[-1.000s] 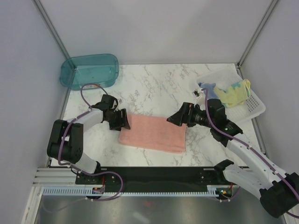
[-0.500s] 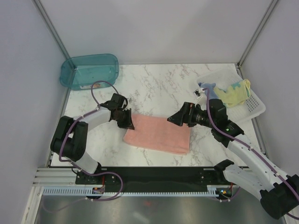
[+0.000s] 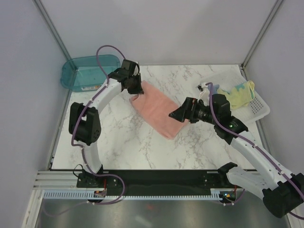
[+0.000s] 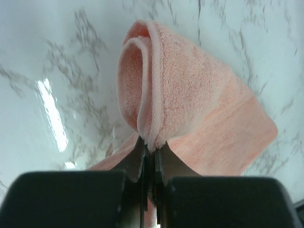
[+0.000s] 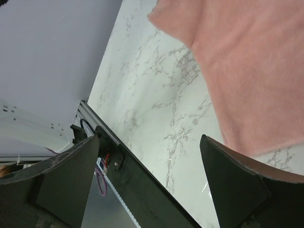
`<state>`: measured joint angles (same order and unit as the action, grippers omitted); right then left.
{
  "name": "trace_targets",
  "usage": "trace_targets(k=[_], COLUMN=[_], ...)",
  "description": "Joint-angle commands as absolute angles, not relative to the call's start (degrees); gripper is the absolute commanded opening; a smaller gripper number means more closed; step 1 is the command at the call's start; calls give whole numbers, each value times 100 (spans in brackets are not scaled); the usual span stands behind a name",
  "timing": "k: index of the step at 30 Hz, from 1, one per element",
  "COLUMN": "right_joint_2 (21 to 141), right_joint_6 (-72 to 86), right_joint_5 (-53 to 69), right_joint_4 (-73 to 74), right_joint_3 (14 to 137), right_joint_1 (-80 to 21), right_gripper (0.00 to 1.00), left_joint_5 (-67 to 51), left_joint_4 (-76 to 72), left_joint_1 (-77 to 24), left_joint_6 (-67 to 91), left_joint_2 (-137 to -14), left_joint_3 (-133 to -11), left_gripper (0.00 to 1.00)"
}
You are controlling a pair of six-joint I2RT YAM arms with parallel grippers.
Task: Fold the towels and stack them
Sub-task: Neatly place the folded towel into the bin
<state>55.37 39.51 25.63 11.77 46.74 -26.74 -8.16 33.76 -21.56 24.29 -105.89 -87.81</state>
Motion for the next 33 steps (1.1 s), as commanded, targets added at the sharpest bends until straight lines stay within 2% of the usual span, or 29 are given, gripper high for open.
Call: trace_targets(k=[1, 6, 12, 24, 33], right_joint_2=[5712, 6046, 6398, 6829, 6908], right_joint_6=[3665, 3454, 3252, 2953, 2848], right_joint_5=[2382, 2320, 2303, 2083, 2092], right_joint_4=[1274, 1388, 1433, 1450, 1450], right_joint_3=[5062, 5264, 5475, 5564, 5432], right_joint_1=[-2619, -2514, -2347, -2233, -2136], right_gripper=[95, 95, 95, 95, 95], left_joint_5=[-159, 683, 1168, 940, 887], left_joint_4=[4076, 4964, 4966, 3130, 2980], left_joint_1=[-2074, -1846, -1293, -80, 808], left_joint_6=[2101, 1828, 1828, 2189, 2215], left_joint_2=[-11467, -12618, -13051, -13297, -13658], left_joint_3=[-10420, -12353, -13366, -13596, -13588], left_gripper=[2, 2, 2, 2, 2])
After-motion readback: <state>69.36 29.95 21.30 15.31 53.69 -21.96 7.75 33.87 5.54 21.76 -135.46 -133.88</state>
